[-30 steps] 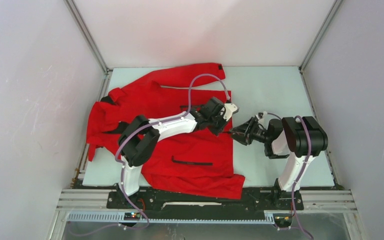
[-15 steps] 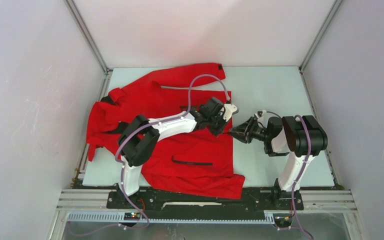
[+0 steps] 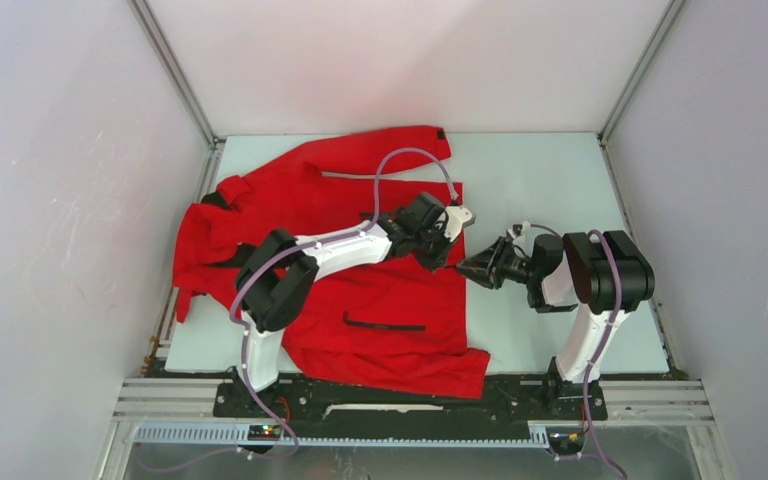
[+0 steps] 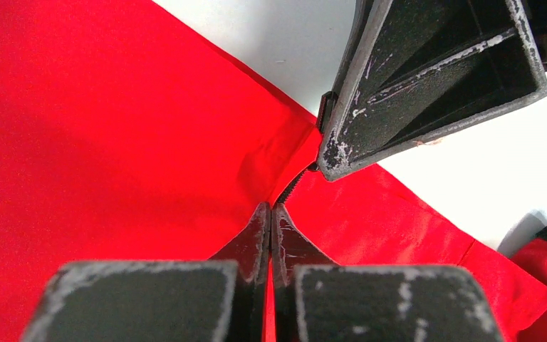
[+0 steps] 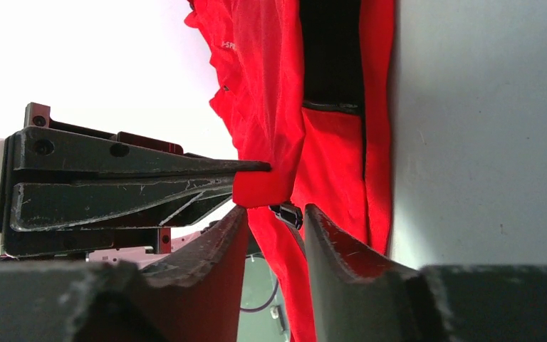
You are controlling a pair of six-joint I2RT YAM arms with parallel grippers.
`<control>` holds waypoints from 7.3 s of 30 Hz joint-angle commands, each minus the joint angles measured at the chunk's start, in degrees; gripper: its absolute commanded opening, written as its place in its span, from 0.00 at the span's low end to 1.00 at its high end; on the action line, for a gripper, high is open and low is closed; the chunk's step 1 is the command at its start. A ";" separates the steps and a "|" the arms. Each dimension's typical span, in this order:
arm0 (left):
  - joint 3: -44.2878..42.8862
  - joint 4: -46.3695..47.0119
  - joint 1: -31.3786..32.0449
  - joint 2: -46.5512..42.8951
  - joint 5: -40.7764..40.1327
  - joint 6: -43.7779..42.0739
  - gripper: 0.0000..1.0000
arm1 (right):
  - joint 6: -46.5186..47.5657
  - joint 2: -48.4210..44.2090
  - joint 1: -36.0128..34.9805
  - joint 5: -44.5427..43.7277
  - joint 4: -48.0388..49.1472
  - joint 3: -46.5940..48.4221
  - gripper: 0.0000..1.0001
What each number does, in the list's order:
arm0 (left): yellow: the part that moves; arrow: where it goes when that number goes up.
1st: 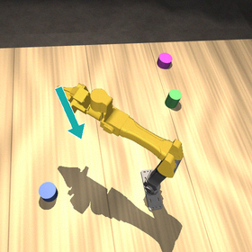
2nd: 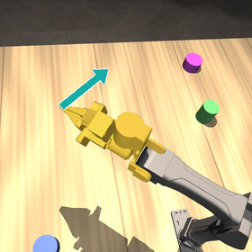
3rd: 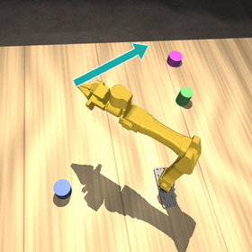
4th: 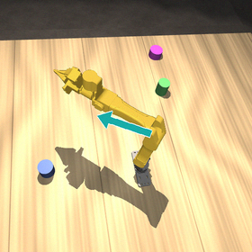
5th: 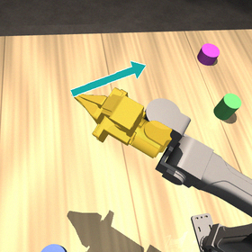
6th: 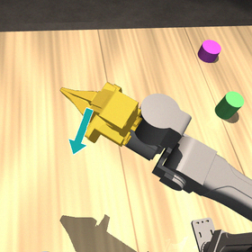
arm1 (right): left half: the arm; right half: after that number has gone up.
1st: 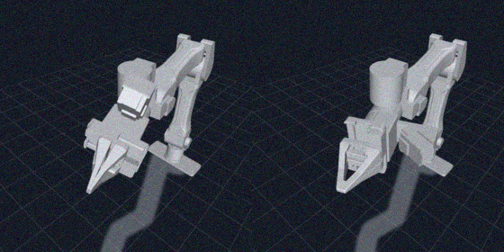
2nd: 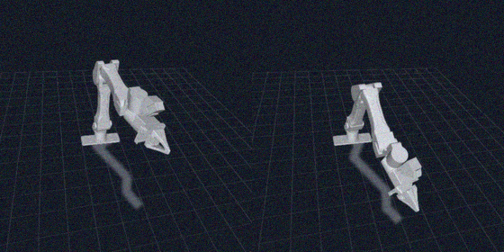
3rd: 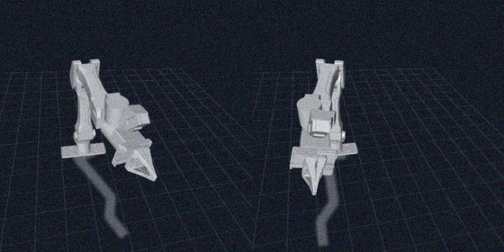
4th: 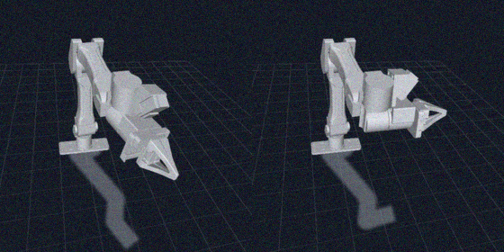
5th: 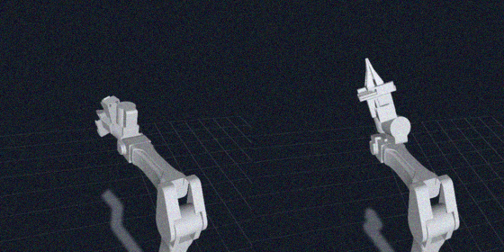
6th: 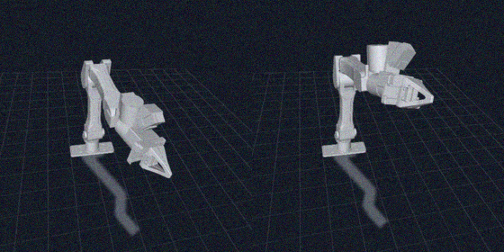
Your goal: Zip up the jacket
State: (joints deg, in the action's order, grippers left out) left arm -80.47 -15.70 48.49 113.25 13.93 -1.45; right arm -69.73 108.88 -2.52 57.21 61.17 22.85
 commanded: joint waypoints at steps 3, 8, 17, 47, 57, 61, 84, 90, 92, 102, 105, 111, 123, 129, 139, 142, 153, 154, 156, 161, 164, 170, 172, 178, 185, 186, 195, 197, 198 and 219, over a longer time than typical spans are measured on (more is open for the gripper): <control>-4.42 0.45 -0.13 -3.56 3.11 1.02 0.00 | 1.06 -0.72 -0.11 0.10 1.51 0.09 0.42; -4.83 0.15 -0.20 -3.56 3.19 1.01 0.00 | 1.08 -1.28 0.06 -0.29 1.99 -0.70 0.47; -4.40 0.64 -0.17 -4.26 4.36 1.05 0.00 | -1.58 0.64 0.15 0.12 4.66 1.40 0.35; -2.79 1.44 -0.14 -5.49 5.45 1.06 0.00 | -4.82 4.65 0.49 0.39 6.44 4.48 0.24; -2.53 1.23 -0.06 -5.59 5.57 1.01 0.00 | -5.43 5.05 1.03 0.40 7.86 4.23 0.35; -2.93 0.74 0.08 -5.12 5.65 0.87 0.00 | -6.42 5.64 1.21 1.16 10.41 4.22 0.38; -3.41 -0.13 0.12 -4.70 5.36 0.22 0.00 | -9.47 6.86 1.59 2.52 19.08 1.49 0.37; -2.95 -0.05 0.13 -5.23 5.65 0.15 0.00 | -9.88 7.22 1.62 2.37 19.93 1.47 0.30; -2.96 -0.02 0.16 -5.23 5.65 0.14 0.00 | -9.89 7.16 1.35 2.52 20.20 1.56 0.31; -3.55 -0.37 0.14 -4.93 5.79 -0.02 0.00 | -9.59 7.05 0.69 3.11 20.11 1.86 0.37; -3.71 -0.63 0.14 -4.93 5.75 -0.13 0.00 | -9.63 7.04 0.59 3.08 20.21 1.85 0.32; -3.91 -0.81 0.14 -4.88 5.59 -0.22 0.00 | -9.49 6.78 0.50 3.15 20.31 1.79 0.22; -5.12 -1.27 0.13 -4.35 5.67 0.03 0.00 | -9.78 6.90 0.40 2.28 19.96 1.80 0.12; -5.14 -1.55 -0.41 -4.71 4.81 0.93 0.06 | -10.00 6.65 0.74 1.51 19.08 2.00 0.00; 3.27 3.98 -4.51 -17.66 -3.74 11.71 0.81 | -8.65 2.55 1.25 -1.23 7.36 8.21 0.00; 10.39 6.94 -4.87 -24.86 -6.79 15.68 0.86 | -8.01 2.19 1.70 -2.84 3.25 11.25 0.00; 18.30 15.40 -3.28 -20.42 -1.22 23.02 0.70 | -6.87 -0.14 1.81 -9.35 -15.04 20.69 0.00; 17.42 16.92 -3.23 -18.39 -0.51 22.91 0.68 | -5.66 -0.38 1.92 -8.95 -16.23 21.23 0.00; 14.00 15.37 -3.25 -13.88 0.09 21.58 0.66 | -4.56 -0.15 2.02 -7.59 -17.41 22.03 0.00; 6.39 11.85 -3.80 -4.98 3.00 17.17 0.62 | -3.99 1.33 3.98 -5.89 -15.22 22.06 0.00; 3.23 10.43 -5.11 -1.30 3.96 16.44 0.60 | -3.89 2.26 4.56 -5.03 -14.11 22.06 0.00; -1.35 9.17 -7.12 3.54 6.52 17.06 0.62 | -3.16 3.21 4.90 -4.15 -13.50 21.89 0.00; -4.22 6.39 -7.17 6.00 8.92 16.50 0.61 | -3.59 3.61 4.90 -3.89 -12.55 21.88 0.00; -7.67 3.38 -7.15 9.97 11.03 15.73 0.64 | -4.52 4.36 4.90 -3.42 -10.22 21.62 0.00; -8.82 2.15 -7.11 12.08 16.63 15.93 0.50 | -5.84 5.88 4.99 -2.95 -7.60 21.41 0.00; -7.89 2.86 -7.14 11.63 17.43 16.29 0.47 | -6.11 5.90 4.99 -2.86 -7.02 21.36 0.00; -2.34 5.87 -7.40 7.90 20.35 17.62 0.38 | -6.44 5.79 4.86 -2.64 -6.27 21.09 0.00; -1.82 5.70 -7.42 7.54 19.82 17.36 0.40 | -6.79 5.90 4.72 -2.56 -5.11 20.88 0.00; -1.53 5.44 -7.38 7.33 18.93 16.99 0.43 | -7.03 5.97 4.66 -2.59 -4.71 20.84 0.00; -10.08 -14.54 -8.28 11.45 23.87 4.84 0.46 | -10.91 8.19 3.69 -1.77 2.09 20.83 0.00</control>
State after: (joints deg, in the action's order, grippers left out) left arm -86.26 -19.40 39.77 123.09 32.12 7.73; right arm -79.64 116.46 1.39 55.11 59.24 43.44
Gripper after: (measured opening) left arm 0.487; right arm 0.025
